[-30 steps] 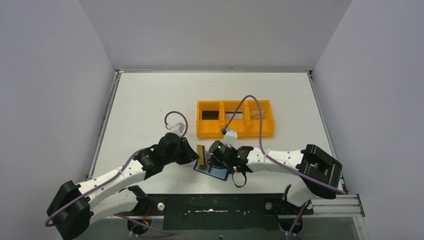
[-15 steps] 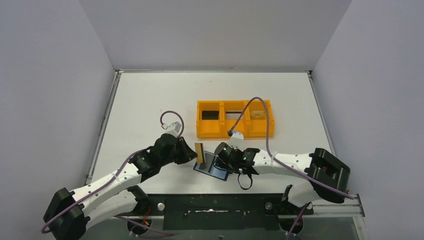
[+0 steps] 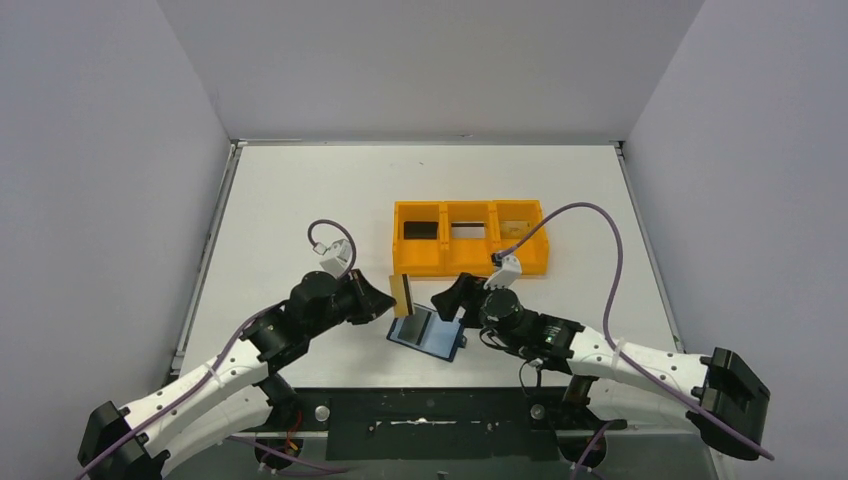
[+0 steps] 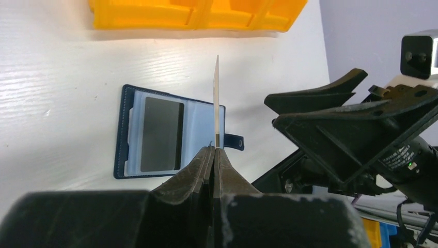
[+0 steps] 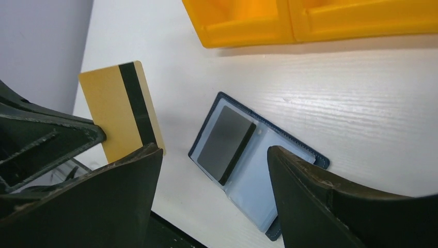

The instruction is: Take the credit cards out of the card holder

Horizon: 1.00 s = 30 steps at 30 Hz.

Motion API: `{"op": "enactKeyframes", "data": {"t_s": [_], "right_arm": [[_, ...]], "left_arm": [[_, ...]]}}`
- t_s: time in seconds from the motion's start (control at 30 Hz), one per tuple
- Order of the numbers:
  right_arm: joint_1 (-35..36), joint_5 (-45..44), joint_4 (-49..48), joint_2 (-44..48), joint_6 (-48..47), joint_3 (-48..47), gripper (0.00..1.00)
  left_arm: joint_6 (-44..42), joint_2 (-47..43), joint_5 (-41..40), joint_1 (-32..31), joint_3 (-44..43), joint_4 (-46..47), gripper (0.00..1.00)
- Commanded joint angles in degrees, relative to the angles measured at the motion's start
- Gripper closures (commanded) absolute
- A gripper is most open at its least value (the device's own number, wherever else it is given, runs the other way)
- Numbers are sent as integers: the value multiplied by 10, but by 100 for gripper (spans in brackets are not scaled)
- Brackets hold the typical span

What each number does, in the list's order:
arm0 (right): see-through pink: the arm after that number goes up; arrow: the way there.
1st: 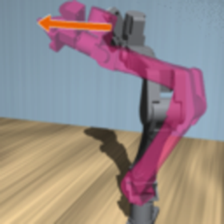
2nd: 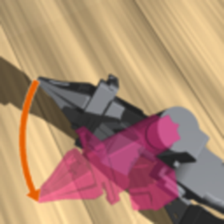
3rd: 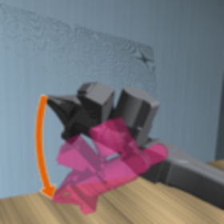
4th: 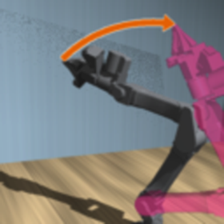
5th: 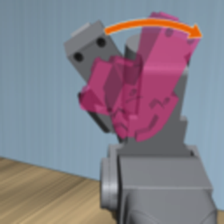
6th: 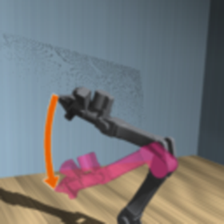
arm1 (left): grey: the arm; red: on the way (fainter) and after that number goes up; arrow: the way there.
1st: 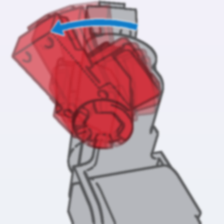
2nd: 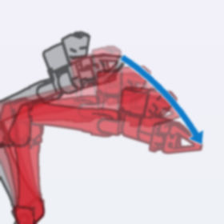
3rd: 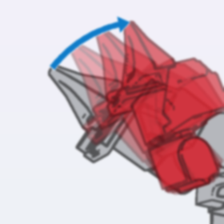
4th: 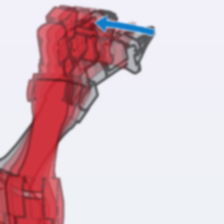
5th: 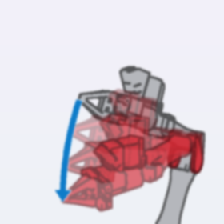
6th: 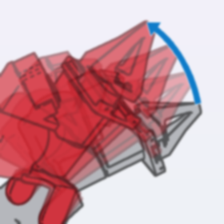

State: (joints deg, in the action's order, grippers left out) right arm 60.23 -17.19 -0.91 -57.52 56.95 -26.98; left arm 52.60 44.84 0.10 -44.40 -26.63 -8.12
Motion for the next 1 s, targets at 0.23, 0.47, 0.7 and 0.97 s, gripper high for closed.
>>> {"op": "enactKeyframes", "data": {"t_s": [0.23, 0.47, 0.7, 0.97], "right_arm": [[-143, 302, -255, 35, -45, 45, 27], [-168, 408, -353, -19, -4, 51, 35], [-169, 449, -419, -81, 22, 41, 45], [-172, 464, -455, -87, 35, 44, 53]], "left_arm": [[3, 15, 170, 51, 18, 170, 100], [69, 35, 335, 132, 67, 327, 100], [81, 37, 368, 133, 77, 366, 100], [77, 24, 360, 135, 83, 348, 100]]}}
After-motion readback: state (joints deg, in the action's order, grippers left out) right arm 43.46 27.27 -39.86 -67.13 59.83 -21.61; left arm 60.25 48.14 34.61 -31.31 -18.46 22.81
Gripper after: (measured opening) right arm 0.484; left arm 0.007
